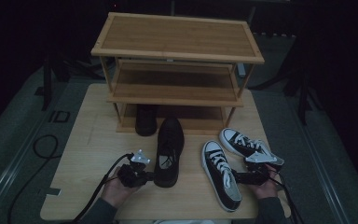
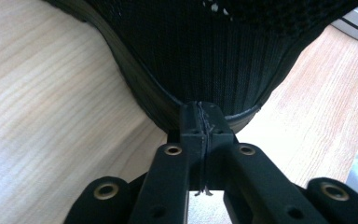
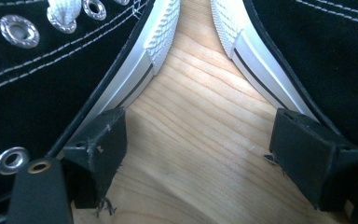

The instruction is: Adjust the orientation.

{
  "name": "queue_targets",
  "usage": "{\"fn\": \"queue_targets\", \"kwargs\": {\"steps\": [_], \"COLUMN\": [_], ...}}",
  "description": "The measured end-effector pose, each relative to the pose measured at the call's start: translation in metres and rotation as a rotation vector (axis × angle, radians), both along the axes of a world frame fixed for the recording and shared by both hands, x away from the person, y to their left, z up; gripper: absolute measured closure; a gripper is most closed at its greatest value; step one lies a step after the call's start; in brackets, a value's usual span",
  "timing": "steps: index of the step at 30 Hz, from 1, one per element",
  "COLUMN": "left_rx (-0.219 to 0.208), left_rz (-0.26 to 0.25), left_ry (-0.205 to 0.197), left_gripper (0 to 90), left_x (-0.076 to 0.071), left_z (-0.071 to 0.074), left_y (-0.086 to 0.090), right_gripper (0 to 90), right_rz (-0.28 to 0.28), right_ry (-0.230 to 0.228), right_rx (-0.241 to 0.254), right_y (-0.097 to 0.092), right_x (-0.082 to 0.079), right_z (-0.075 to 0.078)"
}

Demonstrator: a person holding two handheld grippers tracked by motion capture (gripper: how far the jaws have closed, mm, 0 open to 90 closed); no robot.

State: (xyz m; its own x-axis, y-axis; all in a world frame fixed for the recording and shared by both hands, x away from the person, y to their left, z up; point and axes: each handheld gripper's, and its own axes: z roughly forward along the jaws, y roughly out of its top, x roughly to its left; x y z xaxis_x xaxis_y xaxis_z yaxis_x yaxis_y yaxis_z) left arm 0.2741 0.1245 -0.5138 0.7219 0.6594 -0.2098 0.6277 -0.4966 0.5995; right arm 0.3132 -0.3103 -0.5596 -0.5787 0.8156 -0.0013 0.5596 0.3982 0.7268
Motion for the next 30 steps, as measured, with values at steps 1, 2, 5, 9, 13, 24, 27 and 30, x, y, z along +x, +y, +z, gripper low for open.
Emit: {"fn": "queue_targets", "kwargs": {"steps": [1,2,5,9,13,24,27,30], "left_rx": [0.000,-0.002,-0.027,-0.055,-0.079,0.026,0.040,0.034], "left_rz": [0.010,0.023,0.071,0.122,0.123,0.172,0.197,0.223], "left_ry": [-0.002,-0.004,-0.038,-0.087,-0.108,-0.067,-0.050,-0.041], "left_gripper": [87.3,87.3,85.0,77.9,70.7,65.2,67.7,70.7], "left_x": [0.001,0.003,0.010,0.020,0.031,0.058,0.061,0.062], "left_z": [0.003,0.006,0.023,0.049,0.066,0.054,0.048,0.047], "left_y": [0.001,0.004,0.010,0.010,0.001,-0.029,-0.032,-0.035], "right_gripper": [18.7,18.7,18.7,18.7,18.7,18.6,18.5,18.5], "right_rz": [0.001,0.001,0.000,0.001,-0.001,0.003,0.002,0.002], "right_ry": [-0.001,-0.001,-0.001,-0.001,-0.001,-0.005,-0.002,-0.003], "right_rx": [-0.001,-0.001,0.001,0.000,0.002,-0.001,0.000,0.000], "right_y": [0.000,0.000,0.000,0.000,0.000,0.000,0.000,0.000], "right_x": [0.000,0.000,0.000,0.000,0.000,0.000,0.000,0.000], "right_z": [0.000,0.000,0.000,0.000,0.000,0.000,0.000,0.000]}}
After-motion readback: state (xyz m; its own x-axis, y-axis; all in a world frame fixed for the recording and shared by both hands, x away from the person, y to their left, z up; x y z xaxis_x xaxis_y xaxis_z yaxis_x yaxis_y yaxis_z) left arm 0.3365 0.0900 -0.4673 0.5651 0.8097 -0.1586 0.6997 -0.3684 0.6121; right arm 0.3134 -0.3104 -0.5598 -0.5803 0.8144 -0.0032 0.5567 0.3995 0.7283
